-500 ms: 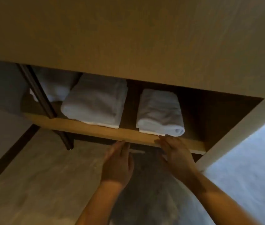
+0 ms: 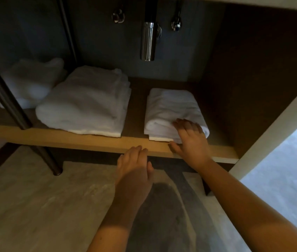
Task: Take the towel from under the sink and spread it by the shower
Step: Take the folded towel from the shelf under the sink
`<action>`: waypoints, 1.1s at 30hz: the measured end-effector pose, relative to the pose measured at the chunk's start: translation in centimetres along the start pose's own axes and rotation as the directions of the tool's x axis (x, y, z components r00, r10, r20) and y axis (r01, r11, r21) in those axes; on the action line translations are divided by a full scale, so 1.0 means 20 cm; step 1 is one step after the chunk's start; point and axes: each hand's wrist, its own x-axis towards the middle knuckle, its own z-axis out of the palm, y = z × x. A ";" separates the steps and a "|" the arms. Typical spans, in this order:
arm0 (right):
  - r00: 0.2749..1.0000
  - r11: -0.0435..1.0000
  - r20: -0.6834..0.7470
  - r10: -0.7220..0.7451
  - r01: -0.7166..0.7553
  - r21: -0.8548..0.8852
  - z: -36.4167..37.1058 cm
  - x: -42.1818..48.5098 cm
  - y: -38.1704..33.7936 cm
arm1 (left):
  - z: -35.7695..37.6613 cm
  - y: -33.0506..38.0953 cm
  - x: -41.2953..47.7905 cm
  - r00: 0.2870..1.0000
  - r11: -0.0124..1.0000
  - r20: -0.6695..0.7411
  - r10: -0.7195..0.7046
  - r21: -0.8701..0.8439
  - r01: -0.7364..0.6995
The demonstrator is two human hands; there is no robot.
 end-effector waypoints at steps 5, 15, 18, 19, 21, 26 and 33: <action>1.000 0.998 0.004 -0.030 0.031 -0.054 0.03 0.04 0.04 | 0.02 -0.04 -0.02 1.000 1.000 -0.001 0.007 -0.009 -0.007; 0.996 0.998 -0.068 -0.056 0.054 -0.034 0.11 0.07 0.05 | 0.06 -0.07 -0.05 1.000 1.000 0.001 -0.013 -0.023 0.013; 0.997 0.999 -0.078 -0.024 0.022 -0.027 0.11 0.08 0.03 | 0.05 -0.07 -0.05 0.999 1.000 -0.029 0.017 -0.002 -0.017; 0.997 1.000 -0.070 -0.018 0.017 -0.018 0.10 0.07 0.02 | 0.04 -0.07 -0.05 0.999 1.000 -0.042 0.031 0.004 -0.030; 0.998 0.999 -0.061 -0.020 0.022 0.030 0.08 0.04 0.02 | 0.04 -0.07 -0.05 0.995 0.998 -0.074 0.060 0.017 -0.058; 0.992 0.985 -0.092 -0.087 0.099 0.139 -0.01 -0.13 -0.04 | 0.03 -0.04 -0.05 0.969 0.987 -0.191 0.157 0.000 -0.159; 0.985 0.972 -0.120 -0.121 0.142 0.188 -0.12 -0.29 -0.13 | 0.00 0.00 -0.06 0.950 0.969 -0.198 0.241 0.097 -0.226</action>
